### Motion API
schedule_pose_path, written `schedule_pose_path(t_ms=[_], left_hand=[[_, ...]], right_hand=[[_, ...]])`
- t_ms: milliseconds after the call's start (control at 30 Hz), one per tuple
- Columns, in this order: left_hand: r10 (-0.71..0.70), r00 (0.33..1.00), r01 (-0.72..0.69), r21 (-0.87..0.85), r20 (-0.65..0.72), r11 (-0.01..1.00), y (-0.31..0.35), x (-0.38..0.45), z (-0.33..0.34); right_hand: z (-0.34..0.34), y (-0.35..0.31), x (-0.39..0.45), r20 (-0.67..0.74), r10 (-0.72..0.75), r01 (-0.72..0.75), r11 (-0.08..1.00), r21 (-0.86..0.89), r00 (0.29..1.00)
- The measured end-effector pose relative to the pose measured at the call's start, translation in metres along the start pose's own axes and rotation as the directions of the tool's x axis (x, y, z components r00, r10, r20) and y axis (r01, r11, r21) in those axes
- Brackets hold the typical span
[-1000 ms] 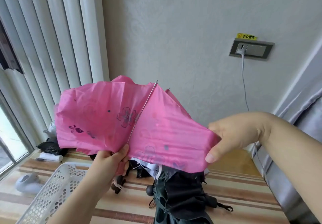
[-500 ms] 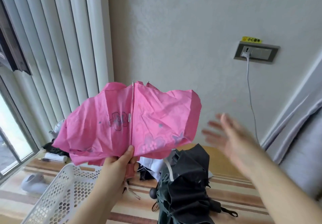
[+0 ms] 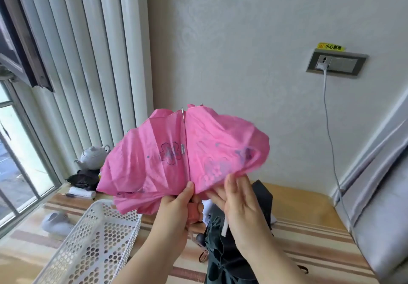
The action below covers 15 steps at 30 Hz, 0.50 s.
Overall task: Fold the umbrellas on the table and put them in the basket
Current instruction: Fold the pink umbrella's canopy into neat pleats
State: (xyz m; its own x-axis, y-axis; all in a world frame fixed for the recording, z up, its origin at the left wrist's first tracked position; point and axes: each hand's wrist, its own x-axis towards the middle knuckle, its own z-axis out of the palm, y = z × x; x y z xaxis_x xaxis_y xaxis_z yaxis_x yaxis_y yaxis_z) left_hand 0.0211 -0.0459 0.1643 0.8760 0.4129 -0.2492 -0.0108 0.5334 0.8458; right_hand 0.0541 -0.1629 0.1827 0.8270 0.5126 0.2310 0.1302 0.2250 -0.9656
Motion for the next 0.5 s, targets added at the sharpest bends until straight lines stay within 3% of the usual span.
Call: schedule_pose_path(t_ms=[100, 200, 333, 400, 500], left_hand=[[0.014, 1.000, -0.014, -0.002, -0.019, 1.000, -0.001, -0.005, 0.003], [0.016, 0.999, -0.015, 0.036, -0.035, 0.999, -0.006, -0.008, 0.006], [0.045, 0.997, -0.043, 0.026, -0.070, 0.999, -0.015, -0.003, 0.002], [0.096, 0.985, -0.088, 0.060, -0.143, 0.994, -0.021, 0.000, -0.002], [0.162, 0.966, -0.141, 0.118, -0.199, 0.983, -0.025, 0.001, -0.005]], right_hand=[[0.007, 0.006, 0.003, 0.023, 0.029, -0.027, 0.995, -0.093, 0.999], [0.017, 0.007, 0.004, -0.183, -0.044, -0.017, 0.947, -0.321, 0.982], [0.007, -0.018, 0.002, -0.442, -0.282, 0.154, 0.940, -0.305, 0.852], [0.001, -0.031, 0.002, -0.475, -0.279, 0.125, 0.935, -0.331, 0.835], [-0.004, -0.035, 0.002, -0.446, -0.212, -0.001, 0.903, -0.430, 0.870]])
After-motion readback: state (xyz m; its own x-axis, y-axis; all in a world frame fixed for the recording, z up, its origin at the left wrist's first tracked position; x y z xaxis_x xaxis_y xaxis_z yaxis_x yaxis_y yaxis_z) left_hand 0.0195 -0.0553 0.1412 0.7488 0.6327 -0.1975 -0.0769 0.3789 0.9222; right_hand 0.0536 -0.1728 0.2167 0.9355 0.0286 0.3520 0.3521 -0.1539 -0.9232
